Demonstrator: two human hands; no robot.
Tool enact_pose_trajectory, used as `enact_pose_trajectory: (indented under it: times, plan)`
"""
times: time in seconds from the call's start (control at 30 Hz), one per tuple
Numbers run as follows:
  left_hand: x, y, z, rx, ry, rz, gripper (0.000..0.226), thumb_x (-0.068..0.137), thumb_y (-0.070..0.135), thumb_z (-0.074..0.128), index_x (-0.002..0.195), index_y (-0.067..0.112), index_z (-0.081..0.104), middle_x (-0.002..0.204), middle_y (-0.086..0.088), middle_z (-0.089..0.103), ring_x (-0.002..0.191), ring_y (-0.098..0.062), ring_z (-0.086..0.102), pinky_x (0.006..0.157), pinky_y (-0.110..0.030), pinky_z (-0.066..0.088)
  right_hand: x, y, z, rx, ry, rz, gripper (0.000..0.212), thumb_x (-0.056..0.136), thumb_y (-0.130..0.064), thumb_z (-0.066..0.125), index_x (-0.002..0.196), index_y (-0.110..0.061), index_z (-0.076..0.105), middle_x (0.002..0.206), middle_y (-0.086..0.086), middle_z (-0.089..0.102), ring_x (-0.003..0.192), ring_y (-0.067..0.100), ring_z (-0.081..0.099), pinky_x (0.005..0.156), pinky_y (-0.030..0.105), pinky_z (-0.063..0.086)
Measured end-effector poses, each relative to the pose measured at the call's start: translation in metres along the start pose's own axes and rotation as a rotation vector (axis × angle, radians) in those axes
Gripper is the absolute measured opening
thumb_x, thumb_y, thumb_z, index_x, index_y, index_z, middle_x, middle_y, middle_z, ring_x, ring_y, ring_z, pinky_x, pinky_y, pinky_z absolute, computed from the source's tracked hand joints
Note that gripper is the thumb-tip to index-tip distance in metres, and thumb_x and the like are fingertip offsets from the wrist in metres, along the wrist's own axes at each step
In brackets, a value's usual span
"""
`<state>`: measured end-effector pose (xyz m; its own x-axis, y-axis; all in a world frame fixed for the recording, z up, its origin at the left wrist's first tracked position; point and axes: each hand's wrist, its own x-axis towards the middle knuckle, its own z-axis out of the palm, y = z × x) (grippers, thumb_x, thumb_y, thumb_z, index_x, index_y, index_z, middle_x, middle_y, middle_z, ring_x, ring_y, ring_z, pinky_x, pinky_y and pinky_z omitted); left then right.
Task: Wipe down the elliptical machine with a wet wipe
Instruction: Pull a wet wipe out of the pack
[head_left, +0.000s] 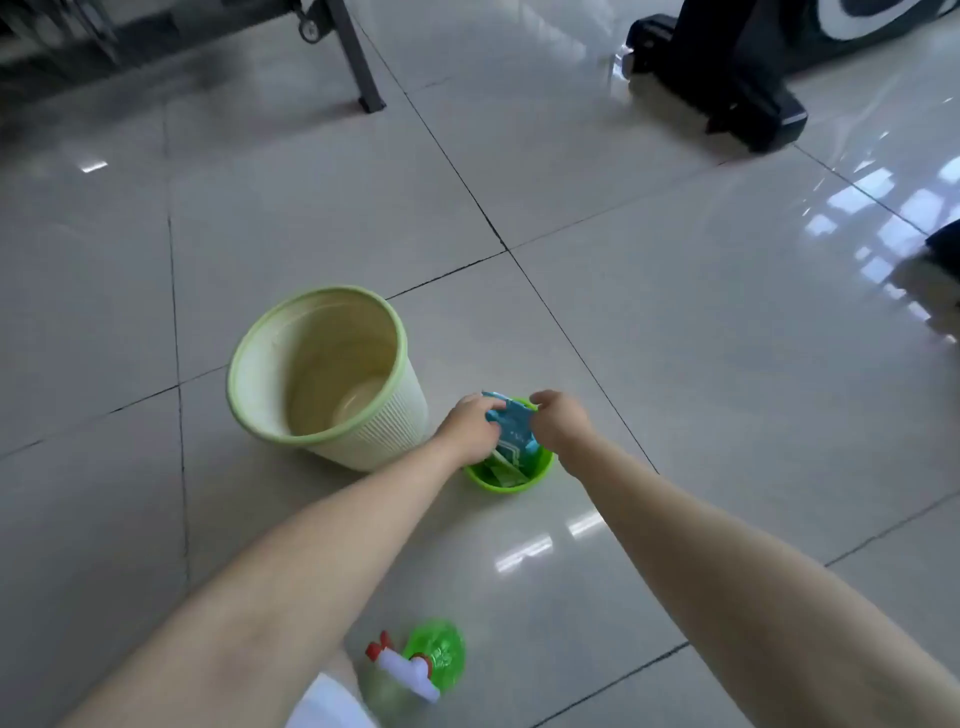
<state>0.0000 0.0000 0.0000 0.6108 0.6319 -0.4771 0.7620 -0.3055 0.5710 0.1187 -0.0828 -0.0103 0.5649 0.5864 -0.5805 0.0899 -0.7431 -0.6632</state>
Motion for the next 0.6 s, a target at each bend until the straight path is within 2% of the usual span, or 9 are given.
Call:
enact_pose_trajectory:
  times: [0.03, 0.1, 0.2, 0.33, 0.43, 0.6]
  plan:
    - [0.001, -0.003, 0.000, -0.001, -0.002, 0.026, 0.046, 0.097, -0.001, 0.048, 0.142, 0.006, 0.056, 0.148, -0.012, 0.048, 0.136, -0.024, 0.046, 0.095, -0.006, 0.025, 0.002, -0.001, 0.002, -0.046, -0.012, -0.007, 0.055, 0.094, 0.004, 0.050, 0.147, -0.012, 0.051, 0.136, 0.016, 0.059, 0.118, 0.033, 0.061, 0.083, 0.033, 0.051]
    - [-0.004, -0.013, 0.000, 0.030, -0.019, 0.042, 0.049, 0.096, -0.001, 0.050, 0.144, 0.006, 0.053, 0.152, -0.012, 0.045, 0.140, -0.023, 0.042, 0.106, -0.012, 0.024, 0.002, 0.002, 0.010, -0.112, -0.011, -0.032, 0.055, 0.094, 0.003, 0.051, 0.147, -0.011, 0.050, 0.140, 0.017, 0.054, 0.121, 0.034, 0.059, 0.099, 0.036, 0.050]
    - [-0.011, -0.019, -0.003, 0.034, -0.039, 0.029, 0.051, 0.098, 0.000, 0.050, 0.148, 0.009, 0.049, 0.154, -0.008, 0.040, 0.139, -0.023, 0.042, 0.114, -0.022, 0.027, -0.001, 0.005, 0.023, -0.181, 0.008, -0.058, 0.054, 0.093, 0.003, 0.052, 0.146, -0.008, 0.050, 0.141, 0.015, 0.041, 0.118, 0.035, 0.057, 0.106, 0.032, 0.043]
    - [-0.016, -0.027, -0.010, 0.007, -0.062, 0.009, 0.054, 0.100, 0.005, 0.050, 0.153, 0.016, 0.044, 0.156, -0.007, 0.039, 0.140, -0.023, 0.044, 0.116, -0.027, 0.031, 0.001, 0.006, 0.031, -0.248, 0.065, -0.105, 0.055, 0.089, 0.003, 0.057, 0.143, -0.010, 0.051, 0.137, 0.015, 0.042, 0.113, 0.035, 0.059, 0.100, 0.036, 0.048]
    - [-0.022, -0.033, -0.011, -0.009, -0.086, 0.007, 0.055, 0.100, 0.008, 0.052, 0.154, 0.019, 0.042, 0.158, -0.006, 0.037, 0.140, -0.021, 0.044, 0.111, -0.022, 0.031, 0.000, 0.008, 0.034, -0.324, 0.070, -0.105, 0.045, 0.087, 0.005, 0.059, 0.130, -0.009, 0.064, 0.133, 0.014, 0.049, 0.107, 0.035, 0.063, 0.091, 0.034, 0.050]
    - [-0.028, -0.044, -0.012, -0.062, -0.065, 0.007, 0.054, 0.101, 0.008, 0.051, 0.153, 0.021, 0.044, 0.153, -0.010, 0.043, 0.136, -0.021, 0.047, 0.100, -0.018, 0.031, -0.003, 0.008, 0.036, -0.251, 0.139, -0.099, 0.041, 0.086, 0.008, 0.055, 0.123, -0.006, 0.068, 0.130, 0.016, 0.056, 0.112, 0.034, 0.059, 0.091, 0.036, 0.049]
